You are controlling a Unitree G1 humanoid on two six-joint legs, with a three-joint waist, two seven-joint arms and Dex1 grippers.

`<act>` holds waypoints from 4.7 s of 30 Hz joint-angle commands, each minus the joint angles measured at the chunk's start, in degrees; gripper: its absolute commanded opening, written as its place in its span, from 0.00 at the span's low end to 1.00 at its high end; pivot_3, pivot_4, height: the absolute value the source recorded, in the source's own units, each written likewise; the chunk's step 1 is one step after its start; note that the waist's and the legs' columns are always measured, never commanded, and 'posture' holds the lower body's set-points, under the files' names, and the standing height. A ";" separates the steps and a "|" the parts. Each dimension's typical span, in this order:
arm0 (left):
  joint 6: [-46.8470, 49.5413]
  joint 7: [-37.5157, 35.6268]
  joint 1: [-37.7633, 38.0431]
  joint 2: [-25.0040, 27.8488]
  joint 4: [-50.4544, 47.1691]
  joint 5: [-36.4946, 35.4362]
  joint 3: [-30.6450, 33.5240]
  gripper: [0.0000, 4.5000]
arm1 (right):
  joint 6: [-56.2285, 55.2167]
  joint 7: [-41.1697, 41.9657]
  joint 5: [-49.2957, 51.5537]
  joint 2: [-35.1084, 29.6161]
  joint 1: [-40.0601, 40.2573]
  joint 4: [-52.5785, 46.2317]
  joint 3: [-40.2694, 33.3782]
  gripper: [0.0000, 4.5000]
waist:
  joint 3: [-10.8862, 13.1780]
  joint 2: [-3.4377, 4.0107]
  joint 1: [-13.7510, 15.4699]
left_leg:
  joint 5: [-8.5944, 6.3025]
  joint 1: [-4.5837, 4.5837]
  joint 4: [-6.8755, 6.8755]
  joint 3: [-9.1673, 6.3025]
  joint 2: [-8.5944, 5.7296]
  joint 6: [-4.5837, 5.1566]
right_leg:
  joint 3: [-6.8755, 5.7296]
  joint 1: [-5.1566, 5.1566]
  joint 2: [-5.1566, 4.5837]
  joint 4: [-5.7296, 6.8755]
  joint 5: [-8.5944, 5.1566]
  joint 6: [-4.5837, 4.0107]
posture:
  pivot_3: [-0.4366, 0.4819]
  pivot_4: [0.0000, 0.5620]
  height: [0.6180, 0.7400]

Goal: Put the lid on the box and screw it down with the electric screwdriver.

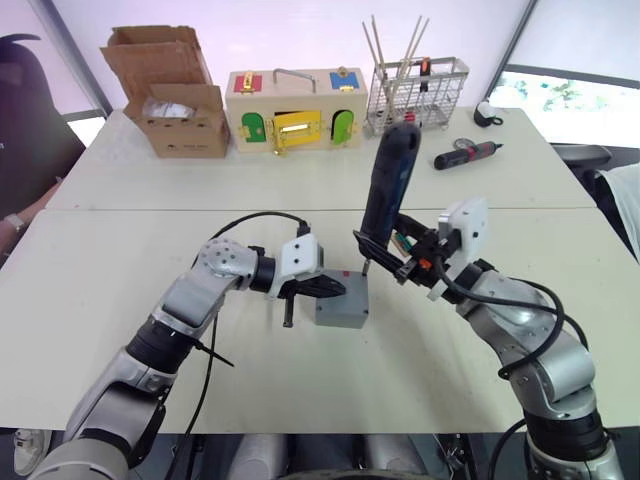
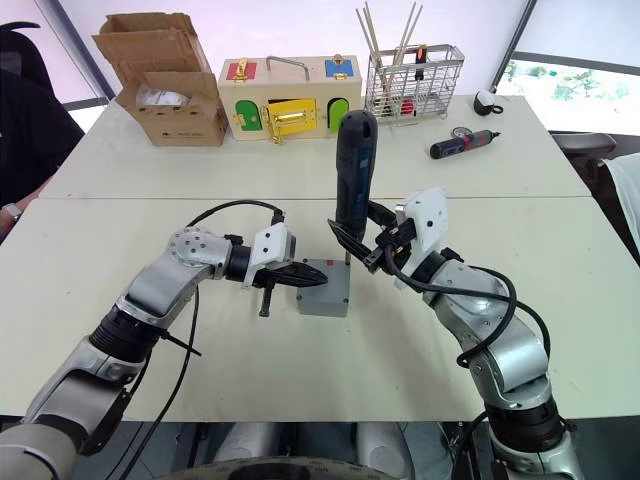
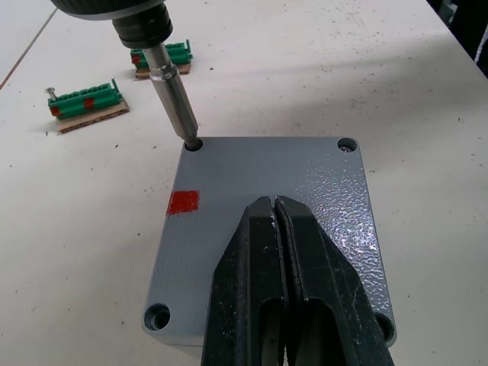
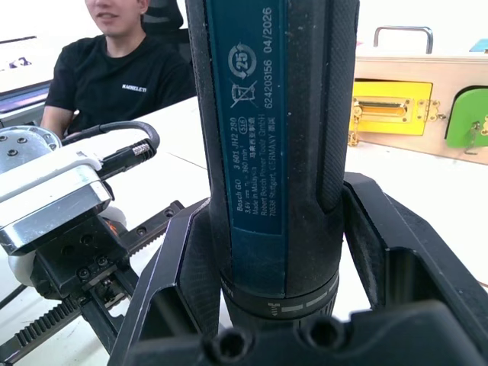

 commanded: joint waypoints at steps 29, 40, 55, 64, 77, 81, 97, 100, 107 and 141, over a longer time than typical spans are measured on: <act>1.83 1.07 1.02 -1.28 -0.73 1.78 -1.39 0.00 | 12.90 0.28 15.25 -4.47 -8.51 -0.13 -12.98 0.44 | 0.17 0.19 1.25 | -0.01 0.74 -0.59 -0.22 -0.02 0.01 | -0.06 0.95 -0.12 -0.92 0.00 -0.05 | 0.48 0.27 1.00; 7.06 -1.83 -7.08 0.75 -2.44 -8.91 9.46 0.00 | 50.10 5.18 35.83 -34.23 -38.92 26.37 -21.35 0.44 | 0.94 0.87 1.52 | 0.31 -1.26 -0.61 -0.36 -0.01 -0.50 | -0.27 -1.14 -0.08 -0.65 0.04 -0.07 | 0.48 0.27 1.00; 5.18 -4.23 -7.06 -0.92 -9.95 -7.18 2.94 0.00 | 51.23 25.10 11.10 -48.07 -36.00 56.30 9.58 0.44 | 1.54 1.05 -0.16 | 0.12 -1.24 -0.41 0.52 0.02 -0.04 | 0.26 -1.46 -0.09 -0.29 0.05 -0.02 | 0.48 0.27 1.00; 9.80 0.86 -1.62 0.14 -15.79 -8.35 3.99 0.00 | 50.57 26.99 5.33 -42.49 -35.62 61.50 11.70 0.44 | 1.57 1.03 0.17 | 0.13 -1.27 -0.34 0.65 0.02 -0.06 | 0.55 -1.68 -0.07 0.01 0.04 -0.01 | 0.48 0.27 1.00; 8.21 1.24 -0.74 1.07 -11.39 -6.88 3.41 0.00 | 44.63 23.55 2.66 -39.18 -25.66 54.34 3.08 0.84 | 1.50 0.86 -0.01 | 0.12 -1.20 -0.02 0.63 0.02 -0.04 | 0.53 -1.49 -0.05 0.10 0.04 -0.01 | 0.48 0.27 1.00; 8.53 1.85 -1.06 0.79 -9.81 -7.40 4.71 0.00 | 42.88 23.09 2.39 -39.33 -23.15 50.80 0.49 1.00 | 1.50 0.85 0.22 | 0.05 -1.21 0.31 0.61 0.02 0.07 | 0.51 -1.31 -0.05 0.12 0.06 0.01 | 0.48 0.27 1.00; 14.27 1.37 2.45 6.60 -0.86 -13.16 15.60 0.00 | 40.24 16.11 21.91 -17.68 -13.60 7.46 -22.79 1.00 | 1.36 0.60 1.34 | 0.10 -1.32 0.21 0.28 0.09 -0.08 | 0.22 -1.42 0.00 0.20 0.09 0.07 | 0.48 0.27 1.00; 15.39 1.38 6.77 8.59 -3.83 -13.15 15.02 0.00 | 37.00 16.71 21.81 -17.73 -4.07 -1.37 -17.86 1.00 | 1.39 0.66 1.44 | 0.09 -1.37 0.21 0.21 -0.07 -0.08 | 0.20 -1.38 -0.16 0.15 0.09 0.07 | 0.48 0.27 1.00; 14.00 3.64 13.71 10.60 -10.43 -8.94 10.43 0.00 | 30.70 14.79 17.84 -17.70 5.19 -7.48 -9.09 1.00 | 1.41 0.58 1.33 | -0.05 -0.94 0.46 0.42 -0.13 0.20 | 0.30 -0.86 -0.27 0.07 0.14 0.14 | 0.48 0.27 1.00; 2.04 3.82 4.44 2.20 7.55 -1.65 9.56 0.00 | 27.25 13.09 17.15 -21.28 4.19 -7.74 -7.77 1.00 | 1.40 0.56 1.21 | -0.02 -1.09 0.43 0.31 -0.09 0.16 | 0.09 -1.05 -0.15 0.07 0.13 0.15 | 0.48 0.27 1.00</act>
